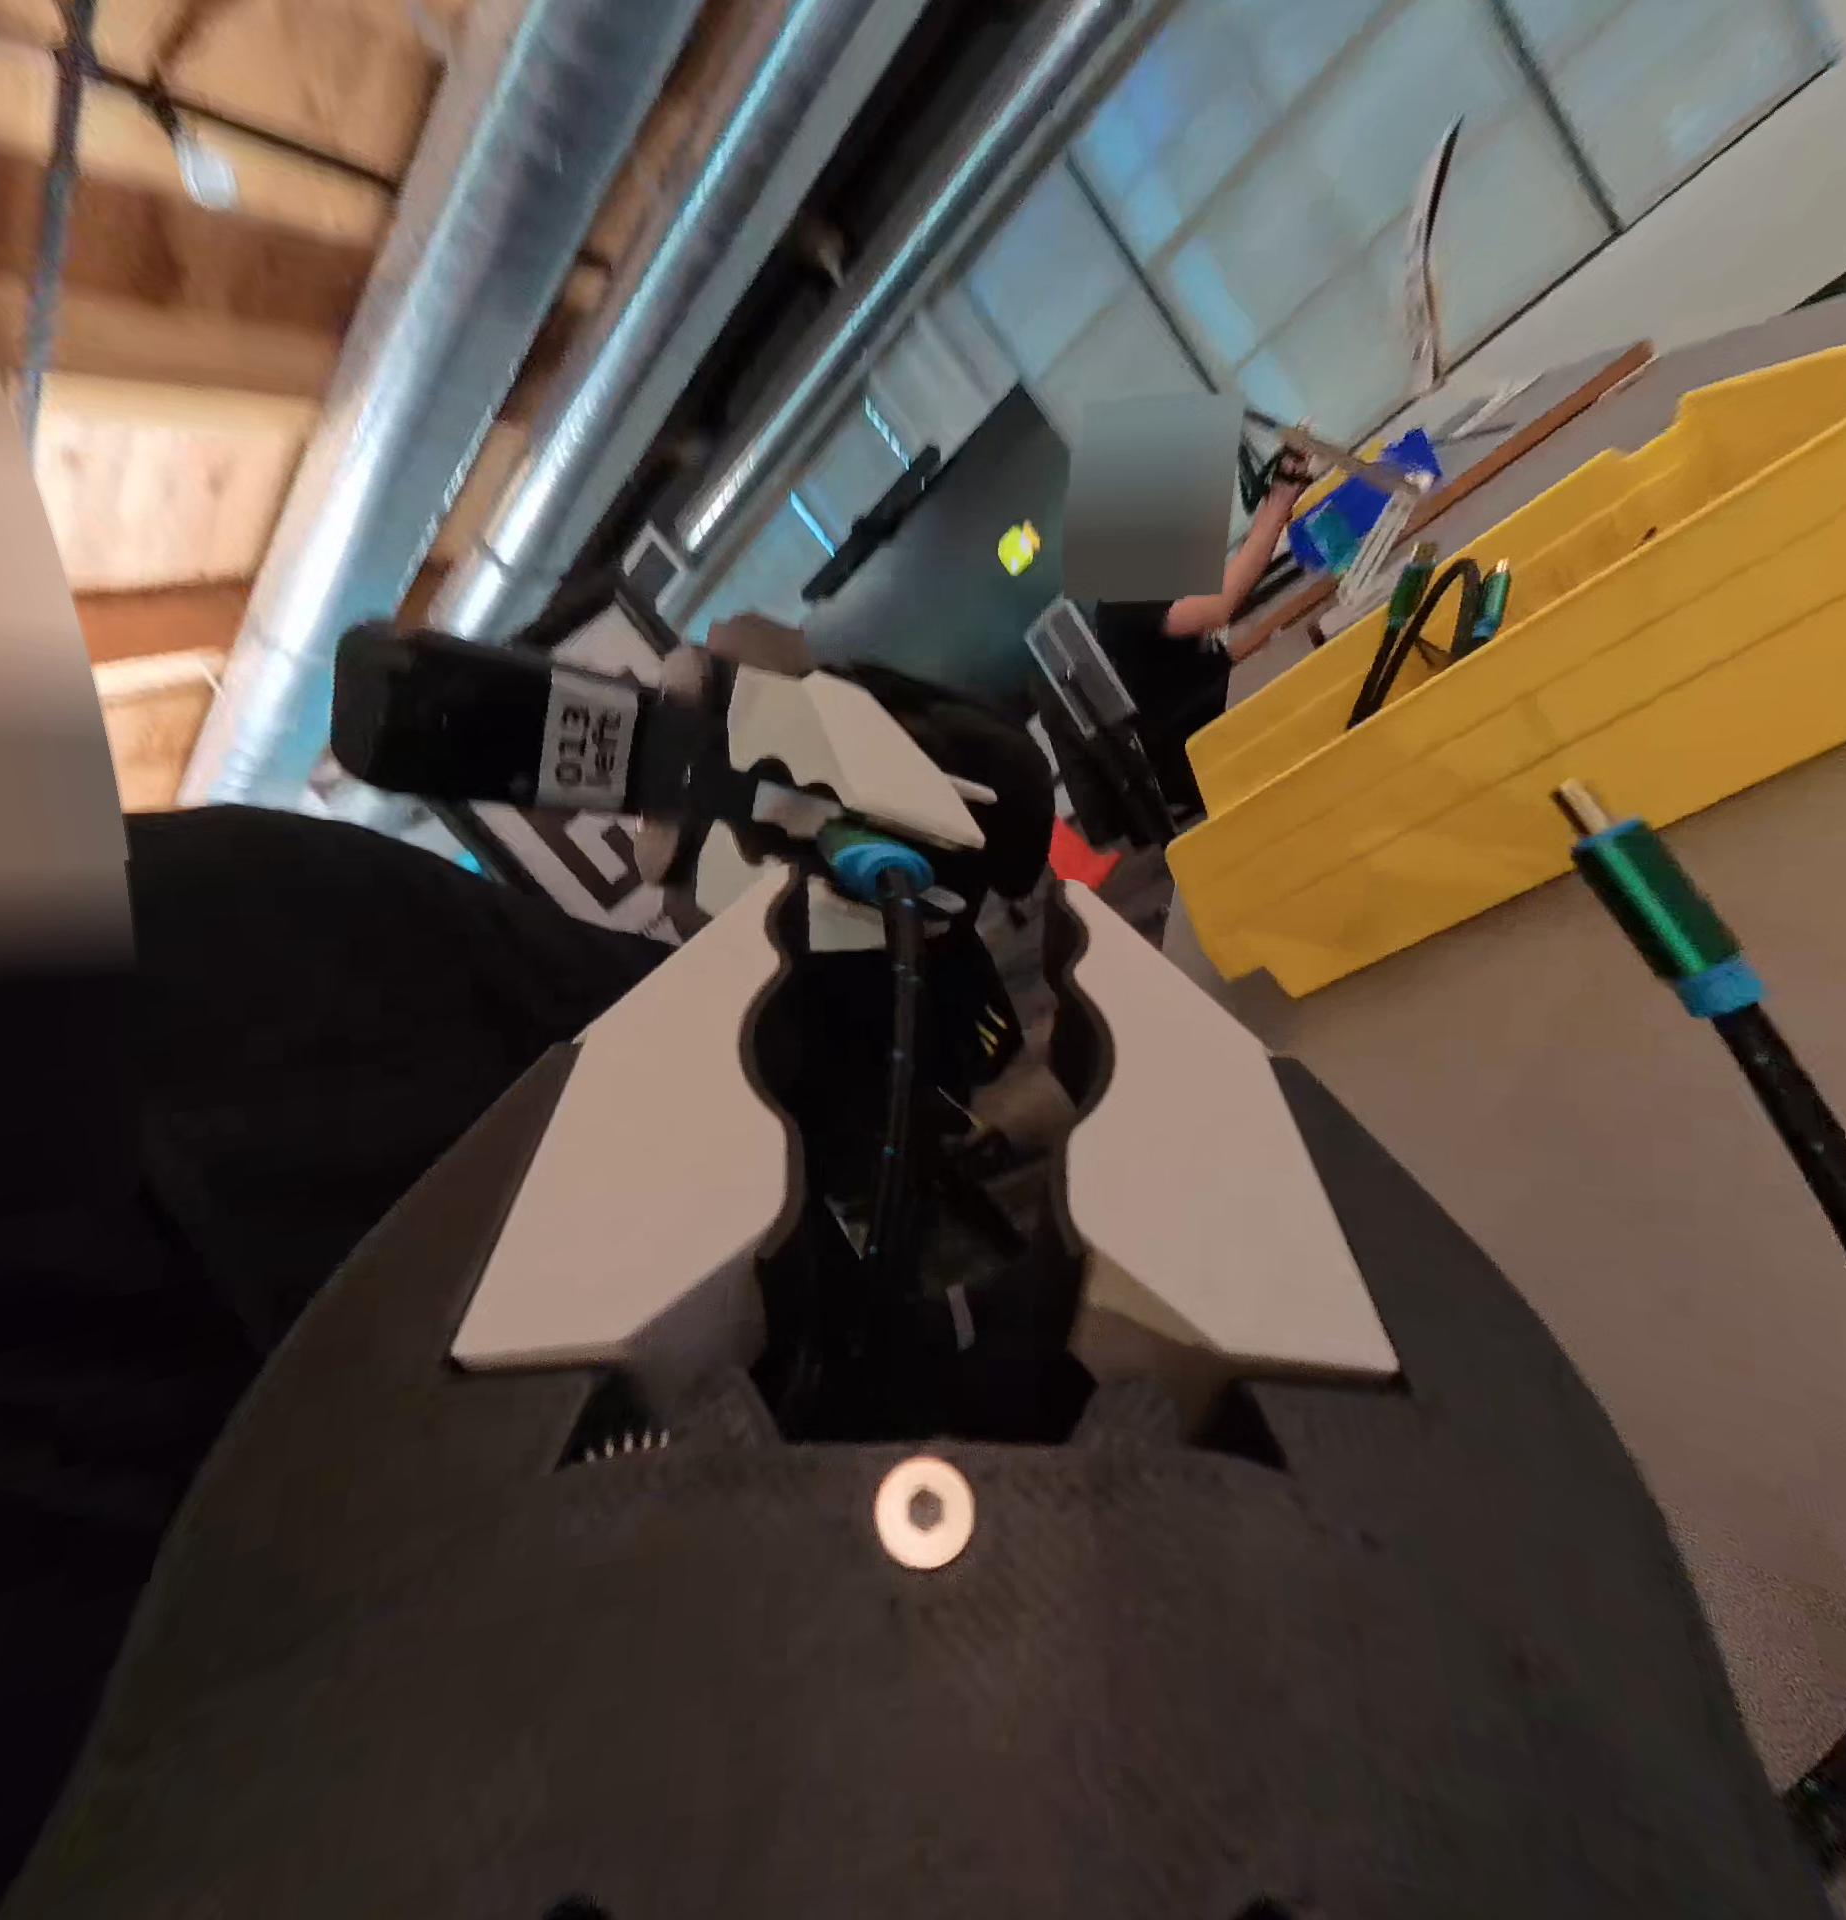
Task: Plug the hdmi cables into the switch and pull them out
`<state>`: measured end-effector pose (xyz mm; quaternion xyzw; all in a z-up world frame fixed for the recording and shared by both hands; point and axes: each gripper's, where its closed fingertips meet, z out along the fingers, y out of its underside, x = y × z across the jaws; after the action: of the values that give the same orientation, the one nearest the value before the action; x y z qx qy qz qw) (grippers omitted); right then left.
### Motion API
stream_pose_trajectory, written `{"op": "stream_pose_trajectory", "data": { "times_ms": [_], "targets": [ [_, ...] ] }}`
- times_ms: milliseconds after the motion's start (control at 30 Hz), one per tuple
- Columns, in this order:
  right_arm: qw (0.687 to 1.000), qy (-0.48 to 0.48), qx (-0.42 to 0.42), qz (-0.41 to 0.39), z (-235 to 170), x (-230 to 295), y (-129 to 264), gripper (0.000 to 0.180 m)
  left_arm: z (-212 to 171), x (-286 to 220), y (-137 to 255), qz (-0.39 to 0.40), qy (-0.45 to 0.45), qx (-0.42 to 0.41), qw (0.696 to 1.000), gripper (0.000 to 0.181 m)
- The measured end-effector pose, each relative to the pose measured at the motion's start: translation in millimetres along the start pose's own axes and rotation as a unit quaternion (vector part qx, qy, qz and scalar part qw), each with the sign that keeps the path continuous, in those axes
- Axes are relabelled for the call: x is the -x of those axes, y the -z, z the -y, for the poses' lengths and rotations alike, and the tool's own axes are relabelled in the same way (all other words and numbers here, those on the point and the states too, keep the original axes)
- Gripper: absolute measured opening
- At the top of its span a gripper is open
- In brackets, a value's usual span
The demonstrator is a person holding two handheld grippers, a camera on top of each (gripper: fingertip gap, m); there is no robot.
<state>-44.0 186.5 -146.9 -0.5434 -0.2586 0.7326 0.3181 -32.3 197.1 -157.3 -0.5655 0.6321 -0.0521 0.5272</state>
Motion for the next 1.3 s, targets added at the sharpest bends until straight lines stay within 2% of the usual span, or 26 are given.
{"op": "stream_pose_trajectory", "data": {
  "times_ms": [33, 200, 367, 800, 967, 1300],
  "targets": [
    [1.0, -0.007, 0.0, 0.015, -3, 4, -2, 0.042, -1, -1, -1, 0.009, -0.012, 0.006, 1.0, 0.009],
    [0.999, 0.014, 0.032, 0.003, -8, 7, -11, 0.041, 1, 2, -3, 0.034, -0.031, 0.004, 0.999, 0.009],
    [0.999, 0.007, 0.018, 0.033, -3, 11, -7, 0.022, 7, -1, -1, 0.025, -0.046, -0.014, 0.999, 0.008],
    [0.995, -0.036, 0.002, 0.091, -2, 21, -2, 0.021, 17, -7, -3, 0.035, -0.106, -0.027, 0.993, 0.009],
    [0.995, -0.045, 0.011, 0.087, -4, 20, 0, 0.022, 16, -9, -4, 0.046, -0.13, -0.016, 0.99, 0.009],
    [0.997, -0.02, 0.016, 0.078, -4, 17, 0, 0.018, 17, -9, -6, 0.031, -0.113, -0.04, 0.992, 0.01]
  ]
}}
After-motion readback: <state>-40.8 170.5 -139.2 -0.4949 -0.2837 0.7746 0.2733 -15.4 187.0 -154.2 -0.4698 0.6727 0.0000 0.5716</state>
